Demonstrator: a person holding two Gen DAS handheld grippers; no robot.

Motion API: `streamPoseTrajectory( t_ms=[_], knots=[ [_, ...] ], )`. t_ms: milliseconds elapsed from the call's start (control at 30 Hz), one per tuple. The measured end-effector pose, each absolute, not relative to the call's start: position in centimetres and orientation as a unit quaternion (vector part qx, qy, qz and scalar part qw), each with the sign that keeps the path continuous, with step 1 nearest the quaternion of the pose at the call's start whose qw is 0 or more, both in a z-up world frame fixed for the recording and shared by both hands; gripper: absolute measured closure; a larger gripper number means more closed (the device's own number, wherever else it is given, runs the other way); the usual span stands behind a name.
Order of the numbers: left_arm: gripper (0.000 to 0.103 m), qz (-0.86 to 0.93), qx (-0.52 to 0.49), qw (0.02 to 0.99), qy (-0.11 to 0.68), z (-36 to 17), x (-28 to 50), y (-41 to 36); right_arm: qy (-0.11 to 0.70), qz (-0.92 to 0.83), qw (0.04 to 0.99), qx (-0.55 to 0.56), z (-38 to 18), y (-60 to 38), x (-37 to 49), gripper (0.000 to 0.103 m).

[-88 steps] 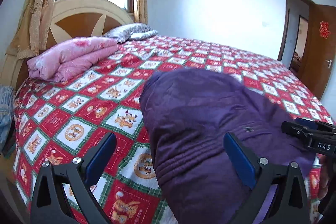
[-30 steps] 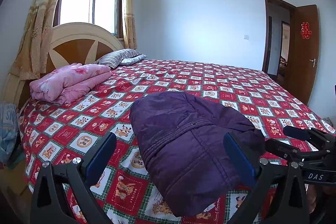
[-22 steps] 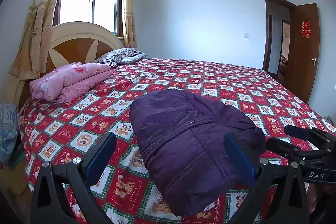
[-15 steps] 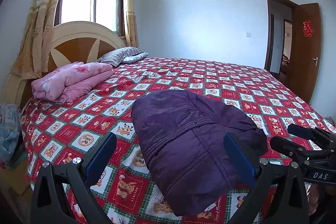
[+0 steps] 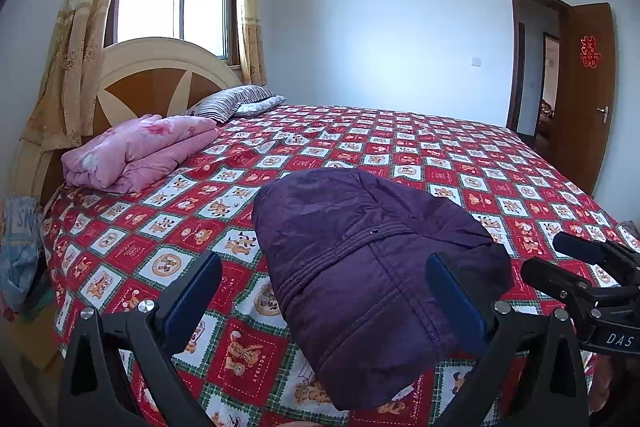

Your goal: Fold large clothes

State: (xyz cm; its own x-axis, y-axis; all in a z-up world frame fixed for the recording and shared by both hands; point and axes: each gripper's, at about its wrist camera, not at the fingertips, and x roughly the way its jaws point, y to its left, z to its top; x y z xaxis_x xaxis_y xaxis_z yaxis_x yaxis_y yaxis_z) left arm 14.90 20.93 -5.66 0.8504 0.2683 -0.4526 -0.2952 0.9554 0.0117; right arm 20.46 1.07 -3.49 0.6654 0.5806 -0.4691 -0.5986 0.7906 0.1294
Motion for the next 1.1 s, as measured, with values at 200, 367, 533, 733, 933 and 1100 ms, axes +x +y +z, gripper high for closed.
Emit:
streamPoseTrajectory(
  t_ms=[200,367,533,733,933,1100],
  knots=[
    [0.001,0.151,-0.024,0.961,0.232,-5.76,14.97,20.88,0.251,0.325,0.912,-0.018,-3.49,1.11,20.37,0.019],
    [0.001,0.150,-0.029,0.959,0.240,-6.01,15.24,21.08,0.250,0.326,0.912,-0.019,-3.47,1.11,20.36,0.019],
    [0.001,0.153,-0.028,0.958,0.242,-5.99,15.32,21.18,0.251,0.329,0.910,-0.021,-3.36,1.20,20.24,0.020],
    [0.001,0.153,-0.025,0.958,0.243,-6.05,15.49,21.18,0.252,0.332,0.908,-0.022,-3.32,1.26,20.18,0.020],
    [0.001,0.151,-0.011,0.960,0.237,-6.18,15.37,20.77,0.254,0.336,0.906,-0.024,-3.53,1.34,20.08,0.019],
    [0.001,0.140,-0.006,0.963,0.232,-6.19,15.48,20.46,0.259,0.336,0.905,-0.025,-3.85,1.23,20.26,0.019]
  ],
)
